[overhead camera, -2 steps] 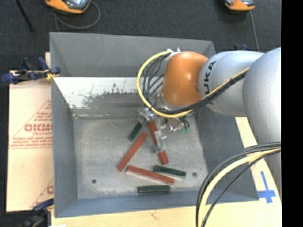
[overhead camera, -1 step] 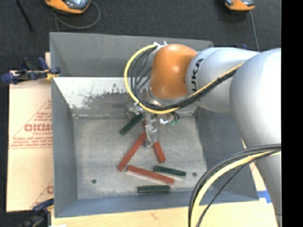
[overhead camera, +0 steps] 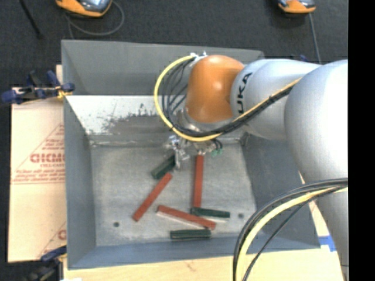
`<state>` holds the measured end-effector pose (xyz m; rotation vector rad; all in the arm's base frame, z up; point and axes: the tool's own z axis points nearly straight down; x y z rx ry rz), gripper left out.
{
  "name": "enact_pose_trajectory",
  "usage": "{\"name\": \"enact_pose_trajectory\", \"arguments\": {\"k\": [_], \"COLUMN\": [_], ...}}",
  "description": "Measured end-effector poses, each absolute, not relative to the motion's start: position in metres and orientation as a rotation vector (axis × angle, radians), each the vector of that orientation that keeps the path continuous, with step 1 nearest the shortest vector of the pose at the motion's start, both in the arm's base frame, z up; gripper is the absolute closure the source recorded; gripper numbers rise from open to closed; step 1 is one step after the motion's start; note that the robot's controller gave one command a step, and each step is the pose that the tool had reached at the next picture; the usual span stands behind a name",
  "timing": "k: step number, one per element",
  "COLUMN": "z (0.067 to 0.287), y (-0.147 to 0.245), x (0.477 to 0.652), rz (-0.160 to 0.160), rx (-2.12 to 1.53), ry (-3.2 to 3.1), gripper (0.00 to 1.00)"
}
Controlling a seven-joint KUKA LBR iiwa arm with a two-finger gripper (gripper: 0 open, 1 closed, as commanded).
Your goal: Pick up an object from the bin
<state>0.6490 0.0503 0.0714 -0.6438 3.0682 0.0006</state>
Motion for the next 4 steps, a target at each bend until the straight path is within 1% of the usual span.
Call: {"name": "enact_pose_trajectory", "arguments": {"k": [1,2,3,4], "z": [0.071,0.071,0.071,0.219], "y": [0.03,0.031,0.031,0.073], "x": [0.642,0.642,0.642,0.641], "rz": [-0.002,0.001,0.002,-0.007], "rx": [-1.366,-1.362,-1.359,-1.524], "ry": [2.826,2.827,2.829,2.731], "gripper": [1.0,0.0,1.0,1.0]}}
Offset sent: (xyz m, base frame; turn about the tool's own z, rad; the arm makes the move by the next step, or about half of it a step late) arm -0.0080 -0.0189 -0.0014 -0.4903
